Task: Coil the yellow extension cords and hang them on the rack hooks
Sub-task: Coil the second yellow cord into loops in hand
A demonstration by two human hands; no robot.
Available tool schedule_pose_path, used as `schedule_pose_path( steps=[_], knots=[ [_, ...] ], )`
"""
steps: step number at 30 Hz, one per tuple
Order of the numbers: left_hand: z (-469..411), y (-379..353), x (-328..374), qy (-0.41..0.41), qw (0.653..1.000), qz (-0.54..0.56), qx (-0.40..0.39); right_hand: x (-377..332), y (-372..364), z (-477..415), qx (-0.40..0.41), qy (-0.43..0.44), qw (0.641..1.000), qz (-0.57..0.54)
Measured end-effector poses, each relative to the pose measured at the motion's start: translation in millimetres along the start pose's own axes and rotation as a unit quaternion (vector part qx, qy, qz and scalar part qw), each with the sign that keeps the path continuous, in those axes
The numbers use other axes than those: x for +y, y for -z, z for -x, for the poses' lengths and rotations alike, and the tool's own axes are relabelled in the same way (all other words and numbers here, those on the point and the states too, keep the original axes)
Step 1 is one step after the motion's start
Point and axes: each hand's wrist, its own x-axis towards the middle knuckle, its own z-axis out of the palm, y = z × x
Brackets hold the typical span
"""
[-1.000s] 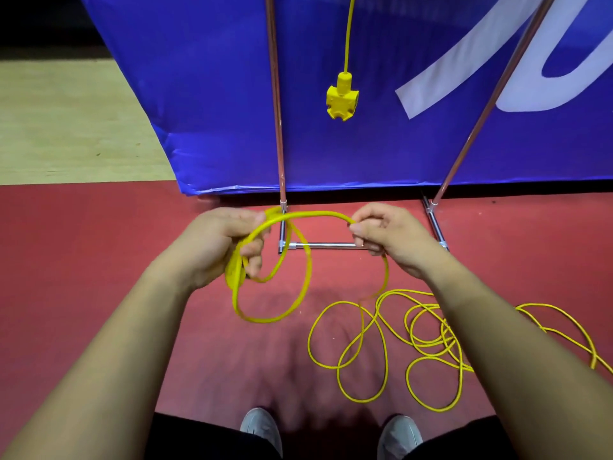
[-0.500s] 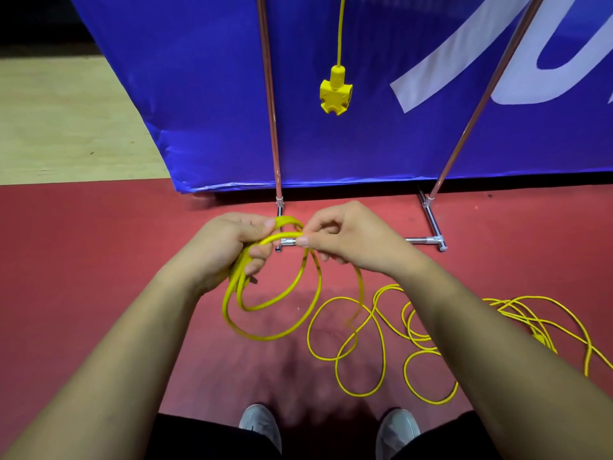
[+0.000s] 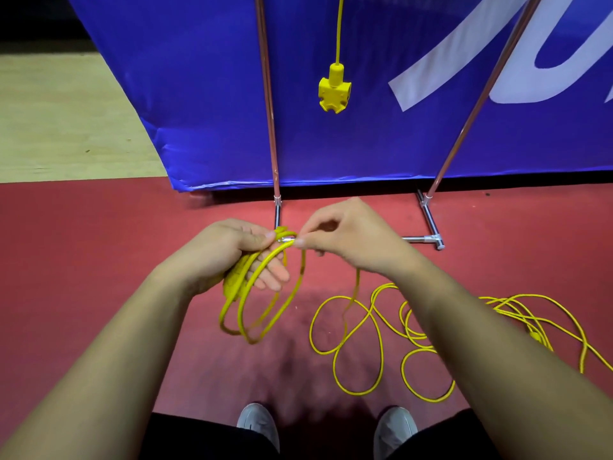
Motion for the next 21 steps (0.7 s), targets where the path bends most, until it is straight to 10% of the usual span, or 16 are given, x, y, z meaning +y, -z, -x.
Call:
schedule_pose_path(
  steps=[11, 15, 21],
  knots=[
    [1, 15, 2, -0.046, 0.998, 0.025, 0.032, 57, 20, 8, -0.05, -0.12, 0.987, -0.089],
    [4, 15, 2, -0.018, 0.999, 0.003, 0.028, 43, 30, 3, 0.063, -0.083, 0.989, -0.103],
    [-1, 2, -3, -0.006, 1.0, -0.021, -0.013, 6, -6, -1, 0.018, 0.0, 1.0, 0.009]
  ],
)
